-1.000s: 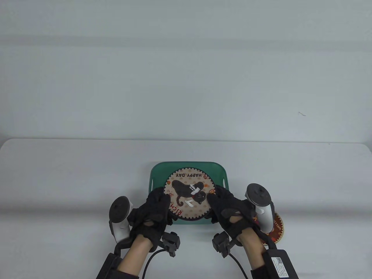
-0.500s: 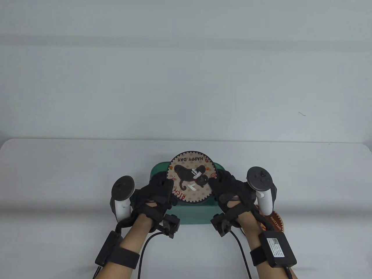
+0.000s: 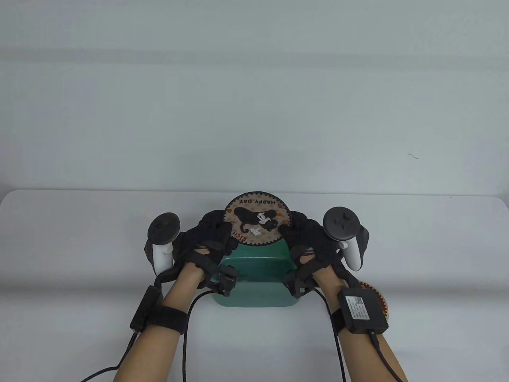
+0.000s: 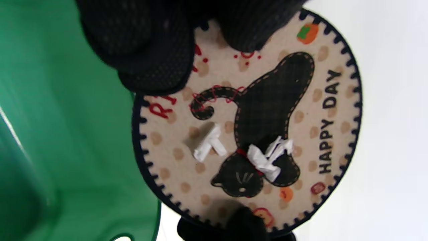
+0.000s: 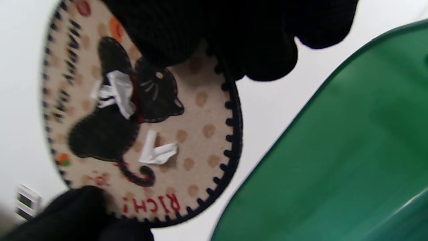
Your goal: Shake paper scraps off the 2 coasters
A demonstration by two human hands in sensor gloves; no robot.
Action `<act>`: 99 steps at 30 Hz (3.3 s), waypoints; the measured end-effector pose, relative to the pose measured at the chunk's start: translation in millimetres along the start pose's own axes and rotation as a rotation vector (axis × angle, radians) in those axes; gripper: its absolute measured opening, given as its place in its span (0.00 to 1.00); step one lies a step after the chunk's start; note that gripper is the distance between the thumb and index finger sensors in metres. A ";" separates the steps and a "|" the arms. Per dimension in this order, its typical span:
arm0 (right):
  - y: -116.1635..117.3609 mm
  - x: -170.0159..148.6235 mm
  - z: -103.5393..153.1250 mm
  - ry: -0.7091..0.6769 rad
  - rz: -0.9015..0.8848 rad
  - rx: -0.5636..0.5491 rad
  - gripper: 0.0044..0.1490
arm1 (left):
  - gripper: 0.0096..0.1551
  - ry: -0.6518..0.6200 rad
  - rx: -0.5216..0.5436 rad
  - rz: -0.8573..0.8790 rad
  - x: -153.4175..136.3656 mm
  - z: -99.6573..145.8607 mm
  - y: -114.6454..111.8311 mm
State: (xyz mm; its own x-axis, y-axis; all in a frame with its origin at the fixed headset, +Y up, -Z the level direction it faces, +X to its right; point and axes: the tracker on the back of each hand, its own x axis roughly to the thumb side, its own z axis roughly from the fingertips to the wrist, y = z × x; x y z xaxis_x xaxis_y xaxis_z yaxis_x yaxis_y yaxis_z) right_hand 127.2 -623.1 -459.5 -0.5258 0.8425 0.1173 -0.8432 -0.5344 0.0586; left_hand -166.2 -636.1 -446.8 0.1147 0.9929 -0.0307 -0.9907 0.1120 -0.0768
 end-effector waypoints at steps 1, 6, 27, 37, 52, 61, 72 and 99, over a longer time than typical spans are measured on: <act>2.8 -1.7 -1.0 -0.001 0.057 -0.001 0.25 | 0.23 0.012 -0.001 0.003 -4.0 -1.8 -0.2; 10.0 -5.9 -3.4 0.009 0.159 -0.024 0.25 | 0.23 0.025 -0.009 -0.029 -13.8 -7.9 -1.8; -50.2 -69.2 92.5 0.029 0.094 -0.194 0.34 | 0.23 -0.080 0.089 -0.322 16.0 2.5 -7.8; -31.9 -133.3 121.8 0.169 0.167 -0.170 0.33 | 0.23 -0.163 0.173 -0.479 30.8 2.8 -13.2; -23.4 -131.8 120.3 0.157 0.189 -0.109 0.33 | 0.23 -0.041 0.019 -0.747 37.6 12.8 -17.7; -25.4 -132.5 121.3 0.163 0.184 -0.113 0.33 | 0.23 -0.122 0.111 -0.771 35.1 10.4 -22.6; -27.3 -132.9 122.2 0.172 0.178 -0.109 0.33 | 0.22 -0.073 0.036 -0.835 39.6 9.0 -20.9; -30.9 -136.5 116.7 0.187 0.231 -0.076 0.33 | 0.25 0.105 0.452 0.070 -67.0 38.7 139.6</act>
State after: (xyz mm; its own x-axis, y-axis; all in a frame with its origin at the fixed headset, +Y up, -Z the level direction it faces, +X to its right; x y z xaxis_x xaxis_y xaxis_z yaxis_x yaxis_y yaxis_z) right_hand 238.1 -729.5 -361.6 -0.7103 0.7008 -0.0663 -0.7010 -0.7127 -0.0239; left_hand -315.0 -685.5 -416.9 0.0296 0.9920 -0.1230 -0.9262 0.0735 0.3699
